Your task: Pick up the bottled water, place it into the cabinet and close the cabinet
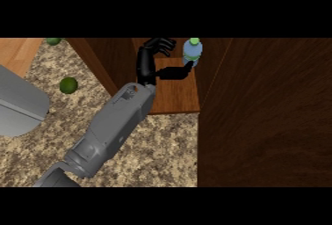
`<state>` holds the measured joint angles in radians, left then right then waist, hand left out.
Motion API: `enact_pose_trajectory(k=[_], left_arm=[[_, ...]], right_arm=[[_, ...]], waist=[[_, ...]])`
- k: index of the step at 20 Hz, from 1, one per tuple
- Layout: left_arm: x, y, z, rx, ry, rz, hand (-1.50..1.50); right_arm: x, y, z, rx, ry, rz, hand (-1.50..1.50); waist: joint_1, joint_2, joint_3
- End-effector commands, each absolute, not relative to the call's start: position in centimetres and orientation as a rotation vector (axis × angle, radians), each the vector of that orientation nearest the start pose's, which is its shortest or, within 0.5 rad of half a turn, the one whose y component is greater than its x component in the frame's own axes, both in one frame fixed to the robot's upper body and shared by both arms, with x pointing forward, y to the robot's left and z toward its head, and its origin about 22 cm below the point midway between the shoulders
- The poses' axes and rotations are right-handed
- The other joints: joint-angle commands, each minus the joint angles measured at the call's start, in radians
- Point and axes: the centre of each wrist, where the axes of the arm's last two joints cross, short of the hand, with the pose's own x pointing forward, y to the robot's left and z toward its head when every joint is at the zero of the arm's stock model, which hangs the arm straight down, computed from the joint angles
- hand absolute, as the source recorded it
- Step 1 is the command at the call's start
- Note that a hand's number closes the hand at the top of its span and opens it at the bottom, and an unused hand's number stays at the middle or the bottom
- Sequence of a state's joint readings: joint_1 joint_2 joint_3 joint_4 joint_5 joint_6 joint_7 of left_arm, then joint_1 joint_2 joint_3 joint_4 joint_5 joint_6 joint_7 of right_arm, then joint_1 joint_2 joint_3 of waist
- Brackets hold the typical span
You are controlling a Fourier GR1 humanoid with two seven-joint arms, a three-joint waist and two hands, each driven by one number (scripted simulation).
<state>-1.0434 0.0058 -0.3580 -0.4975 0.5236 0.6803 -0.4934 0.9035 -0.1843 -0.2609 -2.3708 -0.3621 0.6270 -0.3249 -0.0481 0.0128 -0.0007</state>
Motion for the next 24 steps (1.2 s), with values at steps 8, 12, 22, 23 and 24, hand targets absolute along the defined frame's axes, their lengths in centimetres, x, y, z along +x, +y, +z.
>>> enact_pose_trajectory(k=[8, 12, 22, 23, 24], left_arm=[[43.3, 6.4, 6.9, 0.344, -1.838, -0.075, -1.50], [43.7, 6.6, 7.4, 0.264, -1.850, -0.035, -1.50], [43.4, 6.0, 9.2, -0.071, -1.971, 0.014, -1.50], [43.2, 6.0, 8.6, -0.068, -1.952, 0.043, -1.50], [42.4, 5.8, 7.9, -0.089, -1.945, 0.034, -1.50]], right_arm=[[3.3, -31.9, 12.8, 0.210, -1.925, 0.282, -1.50], [3.8, -31.4, 12.7, 0.194, -1.934, 0.252, -1.50], [3.8, -30.5, 12.6, 0.157, -1.932, 0.229, -1.50], [3.5, -30.5, 12.7, 0.183, -1.927, 0.272, -1.50], [3.4, -30.9, 13.3, 0.195, -1.935, 0.293, -1.50]], waist=[[-0.016, 0.006, 0.000], [-0.002, 0.006, -0.001], [0.041, -0.010, -0.001], [0.016, -0.008, 0.000], [0.016, -0.013, 0.000]])
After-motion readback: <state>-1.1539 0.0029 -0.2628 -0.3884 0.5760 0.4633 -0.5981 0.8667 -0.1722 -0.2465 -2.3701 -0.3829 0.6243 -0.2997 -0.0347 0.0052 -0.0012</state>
